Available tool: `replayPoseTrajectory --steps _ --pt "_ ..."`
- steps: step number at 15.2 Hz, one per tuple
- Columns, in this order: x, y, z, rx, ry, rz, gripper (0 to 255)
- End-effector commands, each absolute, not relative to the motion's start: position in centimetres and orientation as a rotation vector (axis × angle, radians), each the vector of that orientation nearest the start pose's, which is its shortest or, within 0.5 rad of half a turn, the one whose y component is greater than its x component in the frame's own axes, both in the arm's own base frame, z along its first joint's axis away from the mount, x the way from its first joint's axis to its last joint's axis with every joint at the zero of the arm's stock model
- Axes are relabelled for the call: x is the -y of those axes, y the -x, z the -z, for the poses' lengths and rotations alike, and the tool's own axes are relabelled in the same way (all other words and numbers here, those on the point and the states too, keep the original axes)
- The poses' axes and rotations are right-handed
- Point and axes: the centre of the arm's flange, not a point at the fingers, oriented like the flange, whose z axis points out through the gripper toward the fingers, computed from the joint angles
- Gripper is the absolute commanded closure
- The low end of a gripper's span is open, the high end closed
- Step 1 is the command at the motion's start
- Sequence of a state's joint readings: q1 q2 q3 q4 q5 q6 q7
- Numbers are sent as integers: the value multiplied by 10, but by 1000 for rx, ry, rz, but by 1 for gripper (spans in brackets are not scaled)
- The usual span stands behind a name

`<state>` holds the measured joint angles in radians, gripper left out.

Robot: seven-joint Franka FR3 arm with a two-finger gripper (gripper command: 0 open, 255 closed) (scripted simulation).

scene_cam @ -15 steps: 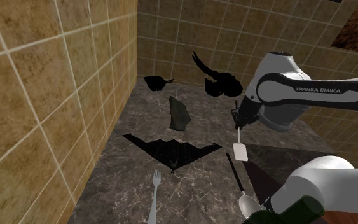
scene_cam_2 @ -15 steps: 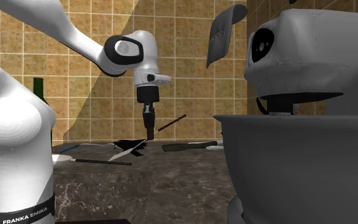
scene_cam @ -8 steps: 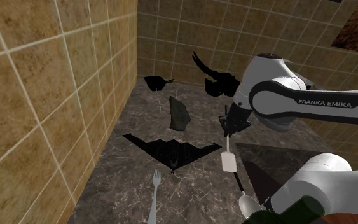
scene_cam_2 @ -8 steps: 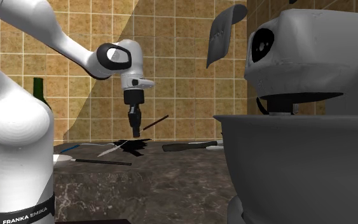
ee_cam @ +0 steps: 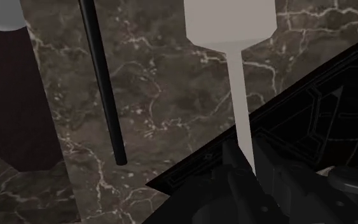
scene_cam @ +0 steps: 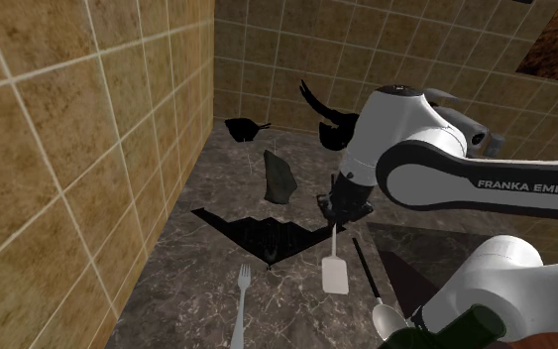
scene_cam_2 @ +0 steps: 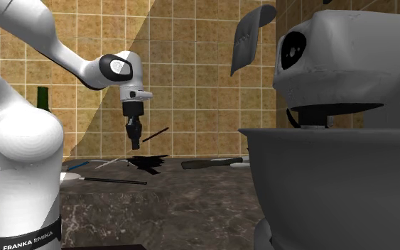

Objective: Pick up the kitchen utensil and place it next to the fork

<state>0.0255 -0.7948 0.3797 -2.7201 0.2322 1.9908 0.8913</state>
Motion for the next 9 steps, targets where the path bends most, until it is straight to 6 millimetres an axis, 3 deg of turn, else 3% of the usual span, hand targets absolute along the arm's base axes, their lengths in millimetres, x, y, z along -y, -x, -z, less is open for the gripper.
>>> replayPoseTrajectory --steps 1,9 --pt "-163 -291 -437 -1056 2980 99 255" --pt "-268 -283 -437 -1056 2980 99 255"
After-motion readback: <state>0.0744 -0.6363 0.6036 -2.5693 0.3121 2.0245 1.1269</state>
